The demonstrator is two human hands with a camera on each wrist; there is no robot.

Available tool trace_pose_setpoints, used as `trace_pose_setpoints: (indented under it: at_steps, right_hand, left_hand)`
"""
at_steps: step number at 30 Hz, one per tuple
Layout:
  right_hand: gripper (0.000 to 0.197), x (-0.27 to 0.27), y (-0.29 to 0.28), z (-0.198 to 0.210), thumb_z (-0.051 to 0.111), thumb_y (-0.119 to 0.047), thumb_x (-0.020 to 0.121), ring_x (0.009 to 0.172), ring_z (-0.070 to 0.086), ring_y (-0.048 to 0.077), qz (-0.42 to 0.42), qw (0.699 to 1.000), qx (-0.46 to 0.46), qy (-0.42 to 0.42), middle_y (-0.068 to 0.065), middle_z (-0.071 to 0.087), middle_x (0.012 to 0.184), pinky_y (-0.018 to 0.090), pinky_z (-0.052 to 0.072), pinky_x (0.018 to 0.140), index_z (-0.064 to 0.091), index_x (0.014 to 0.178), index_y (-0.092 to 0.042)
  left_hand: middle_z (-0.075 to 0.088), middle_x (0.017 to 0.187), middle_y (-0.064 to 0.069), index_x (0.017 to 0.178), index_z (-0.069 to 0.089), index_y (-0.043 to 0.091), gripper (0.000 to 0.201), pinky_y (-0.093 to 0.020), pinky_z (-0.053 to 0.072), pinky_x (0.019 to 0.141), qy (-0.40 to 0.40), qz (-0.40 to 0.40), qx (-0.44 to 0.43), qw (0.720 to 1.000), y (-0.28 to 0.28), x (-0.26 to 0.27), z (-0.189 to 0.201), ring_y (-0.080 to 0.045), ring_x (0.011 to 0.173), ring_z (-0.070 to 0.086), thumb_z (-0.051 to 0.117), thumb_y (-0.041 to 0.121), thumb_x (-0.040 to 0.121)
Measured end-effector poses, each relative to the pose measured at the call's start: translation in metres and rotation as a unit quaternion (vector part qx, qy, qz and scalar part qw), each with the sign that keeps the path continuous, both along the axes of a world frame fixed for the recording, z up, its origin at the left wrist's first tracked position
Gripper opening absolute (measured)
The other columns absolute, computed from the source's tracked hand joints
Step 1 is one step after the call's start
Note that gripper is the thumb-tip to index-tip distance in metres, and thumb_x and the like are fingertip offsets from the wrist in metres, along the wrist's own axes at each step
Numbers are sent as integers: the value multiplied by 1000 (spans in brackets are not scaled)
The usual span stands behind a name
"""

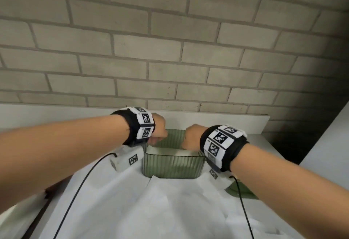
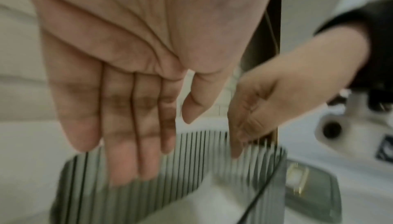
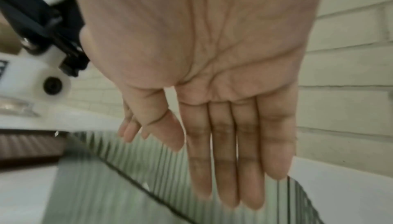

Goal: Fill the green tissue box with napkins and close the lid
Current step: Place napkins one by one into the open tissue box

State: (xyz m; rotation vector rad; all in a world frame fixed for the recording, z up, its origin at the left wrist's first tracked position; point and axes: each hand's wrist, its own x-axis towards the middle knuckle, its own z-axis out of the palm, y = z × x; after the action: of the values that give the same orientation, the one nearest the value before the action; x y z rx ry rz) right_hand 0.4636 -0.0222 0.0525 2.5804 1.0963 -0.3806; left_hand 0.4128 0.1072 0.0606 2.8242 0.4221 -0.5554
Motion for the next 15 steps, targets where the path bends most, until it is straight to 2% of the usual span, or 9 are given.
trace_pose_setpoints:
  at_steps: [1, 2, 5, 8, 10, 13, 15]
  right_hand:
    - [30, -4, -5, 8, 43, -27, 95, 84, 49, 22, -11, 999, 36, 0, 12, 57, 89, 27, 39, 71, 60, 86, -3]
    - [33, -10, -12, 13, 44, -28, 94, 85, 51, 24, -8, 997, 80, -2, 12, 59, 86, 27, 41, 71, 60, 81, -2]
    - [33, -28, -35, 23, 49, -30, 92, 93, 59, 24, -4, 990, 143, 9, 10, 67, 99, 28, 47, 77, 68, 97, -4]
    - [24, -45, -58, 27, 52, -29, 91, 89, 59, 17, 14, 981, 194, 24, -1, 65, 93, 25, 43, 75, 69, 97, -14]
    - [19, -57, -72, 27, 53, -33, 91, 87, 56, 13, 28, 979, 199, 28, -6, 63, 92, 23, 40, 75, 69, 97, -23]
    - [9, -79, -91, 22, 56, -39, 89, 85, 58, 9, 47, 978, 195, 58, -11, 64, 91, 25, 46, 78, 64, 92, -37]
    - [17, -93, -100, 15, 60, -41, 86, 85, 59, 5, 59, 981, 161, 92, -15, 66, 93, 22, 47, 82, 63, 102, -38]
  left_hand:
    - [64, 65, -2, 73, 64, 11, 29, -25, 54, 67, -34, 14, -17, 999, 3, -4, 6, -10, 49, 57, 45, 21, 93]
    - [65, 65, -1, 73, 63, 12, 28, -25, 54, 65, -62, 26, -31, 997, 5, -10, 13, -9, 48, 58, 47, 22, 93]
    - [68, 69, 1, 80, 65, 14, 24, -22, 50, 59, -121, 40, -72, 989, 8, -33, 26, -5, 46, 58, 49, 26, 93]
    - [68, 71, 2, 76, 62, 18, 21, -18, 48, 58, -144, 40, -109, 983, 8, -68, 33, 2, 38, 54, 52, 26, 93]
    - [69, 72, 3, 81, 64, 17, 18, -18, 48, 60, -146, 45, -135, 979, 6, -93, 33, 1, 45, 58, 54, 28, 92]
    - [72, 81, 0, 92, 64, 12, 19, -21, 49, 63, -138, 48, -169, 975, 4, -128, 29, -8, 60, 62, 56, 30, 92]
    - [72, 84, 0, 95, 64, 9, 23, -22, 50, 65, -128, 56, -181, 973, 2, -150, 23, -10, 64, 63, 57, 31, 90]
